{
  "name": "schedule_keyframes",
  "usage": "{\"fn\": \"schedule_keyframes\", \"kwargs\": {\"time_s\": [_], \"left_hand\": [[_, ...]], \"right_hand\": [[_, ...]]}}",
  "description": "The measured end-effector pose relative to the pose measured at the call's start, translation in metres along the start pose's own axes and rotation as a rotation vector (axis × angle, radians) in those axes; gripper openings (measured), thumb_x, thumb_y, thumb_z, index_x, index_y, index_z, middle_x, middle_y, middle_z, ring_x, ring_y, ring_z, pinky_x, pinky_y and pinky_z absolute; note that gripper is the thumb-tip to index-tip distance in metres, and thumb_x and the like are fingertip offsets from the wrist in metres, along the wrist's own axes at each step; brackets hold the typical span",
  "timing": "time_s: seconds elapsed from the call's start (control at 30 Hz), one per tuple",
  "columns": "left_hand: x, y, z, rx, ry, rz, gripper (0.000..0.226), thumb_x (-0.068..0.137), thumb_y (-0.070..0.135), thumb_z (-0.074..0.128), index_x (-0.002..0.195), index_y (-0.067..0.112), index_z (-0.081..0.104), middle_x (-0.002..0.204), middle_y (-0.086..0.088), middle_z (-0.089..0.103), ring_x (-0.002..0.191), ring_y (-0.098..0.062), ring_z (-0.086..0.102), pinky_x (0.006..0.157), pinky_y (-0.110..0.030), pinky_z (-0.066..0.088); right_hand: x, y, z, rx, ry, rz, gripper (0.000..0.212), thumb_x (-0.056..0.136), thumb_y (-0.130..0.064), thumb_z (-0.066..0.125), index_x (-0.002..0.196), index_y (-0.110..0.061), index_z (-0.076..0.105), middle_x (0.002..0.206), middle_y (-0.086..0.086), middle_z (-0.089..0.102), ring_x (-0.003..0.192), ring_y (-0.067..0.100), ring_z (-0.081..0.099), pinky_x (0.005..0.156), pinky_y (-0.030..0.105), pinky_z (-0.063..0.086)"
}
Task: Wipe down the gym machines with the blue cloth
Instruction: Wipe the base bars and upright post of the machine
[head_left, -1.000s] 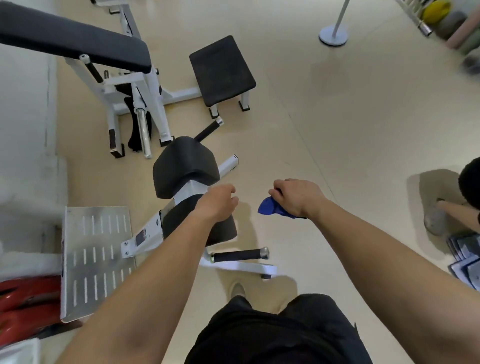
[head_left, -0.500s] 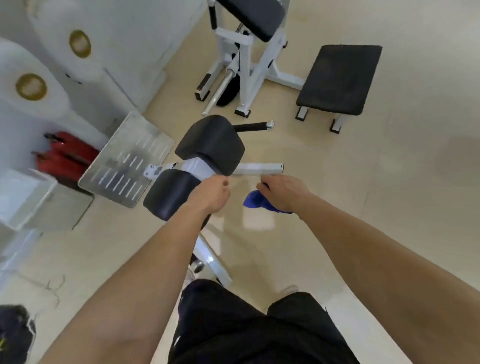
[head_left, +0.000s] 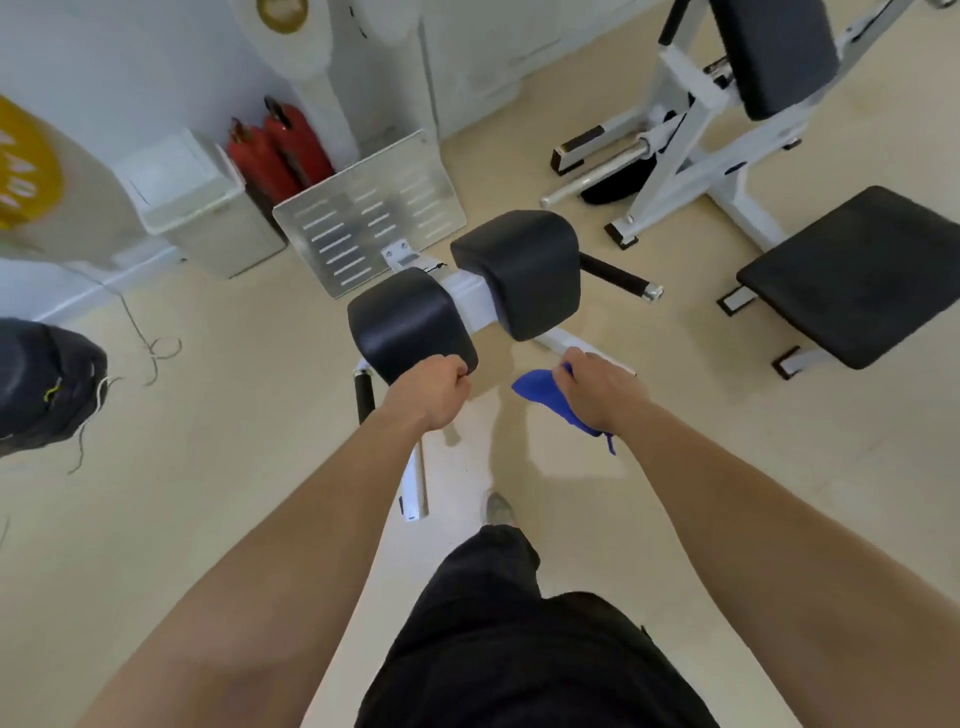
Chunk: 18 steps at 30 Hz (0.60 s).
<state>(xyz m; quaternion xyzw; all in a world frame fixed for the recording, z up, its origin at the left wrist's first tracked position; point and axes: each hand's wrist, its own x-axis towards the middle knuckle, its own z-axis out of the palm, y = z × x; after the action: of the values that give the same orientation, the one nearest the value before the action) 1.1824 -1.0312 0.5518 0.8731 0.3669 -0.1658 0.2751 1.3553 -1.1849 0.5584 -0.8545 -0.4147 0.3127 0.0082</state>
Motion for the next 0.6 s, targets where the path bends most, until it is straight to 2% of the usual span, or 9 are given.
{"fn": "schedule_keyframes", "kwargs": {"time_s": [0.13,0.27,0.37,0.43,0.5,0.6], "left_hand": [[0.025,-0.006,0.005,-0.068,-0.009,-0.095,0.029,0.102,0.033,0.044,0.124,0.019,0.058,0.117,-0.001,0.062,0.102,-0.019,0.06,0.095,-0.037,0.05],[0.038,-0.006,0.006,-0.188,0.028,-0.185,0.032,0.102,0.036,0.042,0.12,0.017,0.06,0.113,-0.001,0.063,0.101,-0.02,0.06,0.093,-0.041,0.051],[0.053,-0.017,0.01,-0.224,0.091,-0.263,0.029,0.102,0.037,0.042,0.111,0.017,0.061,0.104,0.001,0.062,0.093,-0.018,0.061,0.086,-0.035,0.051],[0.065,-0.026,0.014,-0.243,0.153,-0.308,0.029,0.102,0.037,0.041,0.107,0.018,0.062,0.101,0.002,0.061,0.091,-0.016,0.059,0.081,-0.03,0.047],[0.076,-0.034,0.019,-0.269,0.195,-0.342,0.031,0.104,0.037,0.039,0.114,0.019,0.062,0.107,0.004,0.059,0.093,-0.013,0.056,0.082,-0.026,0.041],[0.098,-0.048,0.033,-0.269,0.233,-0.358,0.033,0.103,0.038,0.041,0.128,0.023,0.057,0.121,0.004,0.058,0.101,-0.01,0.055,0.091,-0.025,0.045]], "right_hand": [[0.04,0.005,0.003,0.02,-0.003,-0.052,0.024,0.102,-0.03,0.034,0.113,-0.015,0.049,0.105,0.006,0.06,0.083,0.024,0.061,0.07,0.038,0.048],[0.071,0.002,0.008,-0.038,-0.065,-0.191,0.032,0.098,-0.024,0.044,0.128,-0.012,0.046,0.123,0.01,0.051,0.106,0.033,0.056,0.088,0.046,0.05],[0.104,0.008,0.019,-0.082,-0.058,-0.291,0.033,0.099,-0.017,0.045,0.131,-0.01,0.046,0.123,0.01,0.05,0.093,0.022,0.051,0.078,0.031,0.042],[0.133,0.009,0.031,-0.056,-0.045,-0.308,0.034,0.101,-0.017,0.044,0.135,-0.01,0.044,0.124,0.01,0.048,0.085,0.02,0.049,0.073,0.026,0.036],[0.163,0.008,0.045,0.0,-0.03,-0.305,0.037,0.103,-0.019,0.042,0.139,-0.011,0.043,0.127,0.012,0.044,0.086,0.026,0.053,0.072,0.029,0.039],[0.204,0.001,0.07,-0.008,0.01,-0.297,0.036,0.103,-0.018,0.045,0.138,-0.012,0.047,0.125,0.009,0.04,0.088,0.026,0.055,0.076,0.034,0.048]]}}
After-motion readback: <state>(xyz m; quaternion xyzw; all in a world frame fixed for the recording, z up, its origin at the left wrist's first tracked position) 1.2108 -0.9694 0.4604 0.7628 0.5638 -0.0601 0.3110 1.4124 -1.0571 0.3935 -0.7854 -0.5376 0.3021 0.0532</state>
